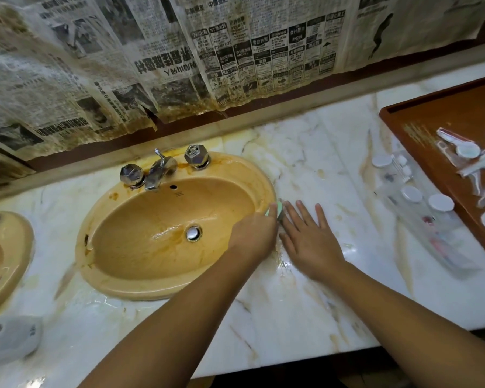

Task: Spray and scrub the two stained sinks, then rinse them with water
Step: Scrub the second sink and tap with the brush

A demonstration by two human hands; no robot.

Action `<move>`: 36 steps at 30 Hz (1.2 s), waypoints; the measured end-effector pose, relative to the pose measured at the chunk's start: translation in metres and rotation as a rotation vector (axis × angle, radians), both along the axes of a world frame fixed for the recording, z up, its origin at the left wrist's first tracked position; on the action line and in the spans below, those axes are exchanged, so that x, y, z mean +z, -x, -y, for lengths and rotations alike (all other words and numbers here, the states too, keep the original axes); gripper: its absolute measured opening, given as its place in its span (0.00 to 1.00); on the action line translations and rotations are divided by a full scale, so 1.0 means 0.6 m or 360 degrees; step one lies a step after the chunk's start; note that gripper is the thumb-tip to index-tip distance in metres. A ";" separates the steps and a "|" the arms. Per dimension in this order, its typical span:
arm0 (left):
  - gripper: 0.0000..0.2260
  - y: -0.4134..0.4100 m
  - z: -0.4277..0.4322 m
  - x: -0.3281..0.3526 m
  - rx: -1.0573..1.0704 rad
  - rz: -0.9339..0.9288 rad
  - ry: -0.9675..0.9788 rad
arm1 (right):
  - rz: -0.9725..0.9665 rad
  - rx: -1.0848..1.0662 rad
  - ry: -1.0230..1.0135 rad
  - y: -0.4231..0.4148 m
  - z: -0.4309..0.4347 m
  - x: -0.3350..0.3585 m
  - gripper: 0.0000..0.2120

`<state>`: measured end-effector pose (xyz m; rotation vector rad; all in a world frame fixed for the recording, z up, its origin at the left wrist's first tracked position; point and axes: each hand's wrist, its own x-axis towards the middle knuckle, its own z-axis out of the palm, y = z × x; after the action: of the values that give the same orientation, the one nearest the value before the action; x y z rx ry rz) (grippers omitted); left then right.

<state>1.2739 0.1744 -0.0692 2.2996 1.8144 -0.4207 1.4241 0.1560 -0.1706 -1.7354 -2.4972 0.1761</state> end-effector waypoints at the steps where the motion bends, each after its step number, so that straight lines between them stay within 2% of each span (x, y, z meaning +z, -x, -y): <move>1: 0.27 0.005 0.017 0.002 -0.0008 -0.0023 0.0030 | -0.0011 -0.0006 -0.0030 -0.003 0.008 0.000 0.29; 4: 0.27 0.034 0.069 -0.001 -0.0101 -0.0086 0.0004 | -0.0037 -0.0046 -0.0046 -0.006 0.024 -0.001 0.29; 8: 0.24 0.038 0.004 -0.009 0.0092 0.0049 -0.0172 | -0.0036 -0.0087 -0.0005 0.000 0.026 0.002 0.30; 11: 0.24 0.044 -0.022 -0.004 0.0060 0.0085 -0.0091 | -0.0011 -0.0080 0.0036 0.002 0.025 0.001 0.30; 15: 0.23 0.105 0.035 -0.011 0.0061 0.0148 0.0039 | 0.0003 -0.0130 0.0048 0.017 0.024 0.007 0.30; 21: 0.22 0.077 -0.001 -0.039 0.0210 0.0302 -0.0073 | 0.0082 -0.0195 0.0093 0.056 0.014 0.019 0.32; 26: 0.23 0.137 0.081 -0.033 0.0047 0.0098 -0.0036 | 0.0087 -0.0228 0.0083 0.059 0.015 0.011 0.32; 30: 0.23 0.089 0.033 -0.026 0.0075 0.0118 -0.0059 | 0.0063 -0.0249 0.0109 0.069 0.028 0.008 0.32; 36: 0.31 0.153 0.119 -0.004 -0.0222 -0.0107 -0.0026 | -0.0007 -0.0320 -0.0063 0.114 0.092 -0.001 0.33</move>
<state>1.1823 0.1031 -0.0715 2.4610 1.6984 -0.5118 1.3557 0.1006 -0.1710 -1.9516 -2.2874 0.1138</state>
